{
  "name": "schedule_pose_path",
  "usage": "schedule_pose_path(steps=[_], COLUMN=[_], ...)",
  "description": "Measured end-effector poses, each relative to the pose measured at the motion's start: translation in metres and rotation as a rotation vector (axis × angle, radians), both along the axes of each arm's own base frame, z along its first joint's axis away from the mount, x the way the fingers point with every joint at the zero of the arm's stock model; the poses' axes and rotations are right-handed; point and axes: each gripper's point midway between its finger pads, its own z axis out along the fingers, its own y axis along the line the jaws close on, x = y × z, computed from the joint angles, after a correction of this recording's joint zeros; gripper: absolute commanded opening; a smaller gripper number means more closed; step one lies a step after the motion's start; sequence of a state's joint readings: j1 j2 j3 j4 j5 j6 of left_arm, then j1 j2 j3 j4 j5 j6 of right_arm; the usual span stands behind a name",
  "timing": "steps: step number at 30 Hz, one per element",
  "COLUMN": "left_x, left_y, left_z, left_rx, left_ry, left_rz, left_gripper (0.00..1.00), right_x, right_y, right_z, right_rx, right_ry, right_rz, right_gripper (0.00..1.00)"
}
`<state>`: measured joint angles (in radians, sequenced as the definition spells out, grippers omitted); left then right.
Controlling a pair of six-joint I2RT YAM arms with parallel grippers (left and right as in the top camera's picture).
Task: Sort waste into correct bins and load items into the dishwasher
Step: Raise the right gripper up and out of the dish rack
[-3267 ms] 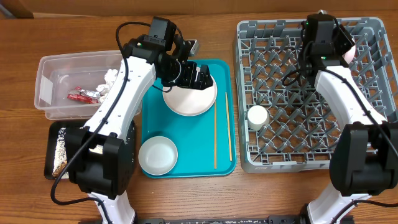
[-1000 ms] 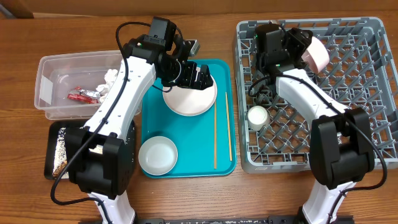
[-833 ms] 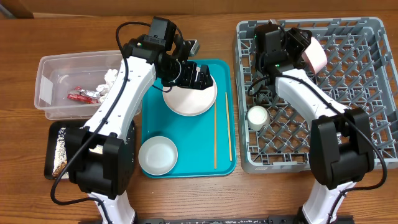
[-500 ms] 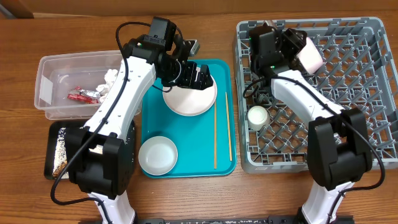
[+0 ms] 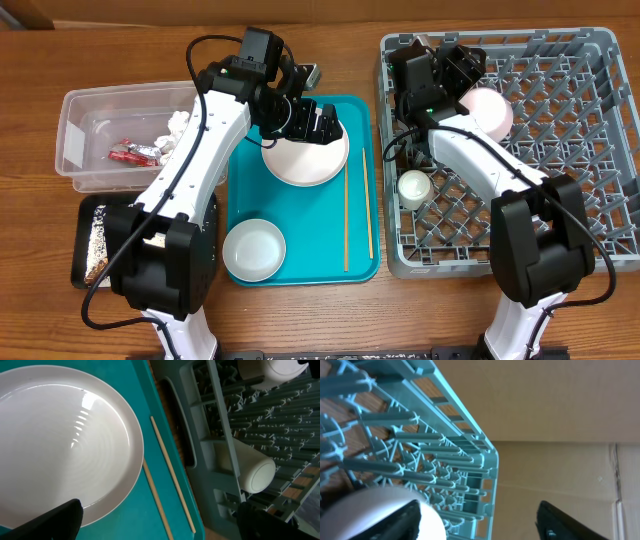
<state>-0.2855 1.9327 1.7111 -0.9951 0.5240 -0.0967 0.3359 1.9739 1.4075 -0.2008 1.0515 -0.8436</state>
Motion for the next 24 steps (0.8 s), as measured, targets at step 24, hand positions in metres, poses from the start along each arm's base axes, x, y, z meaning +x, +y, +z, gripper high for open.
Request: schedule_pose_path(steps=[24], left_x=[0.0], left_y=[0.0], left_z=[0.0], left_rx=[0.0], left_ry=[0.0], left_rz=[0.0], left_gripper=[1.0], right_x=[-0.035], right_y=[-0.001], right_z=[-0.028], right_rx=[0.918], right_ry=[0.027], right_rz=[-0.066], right_gripper=[0.76])
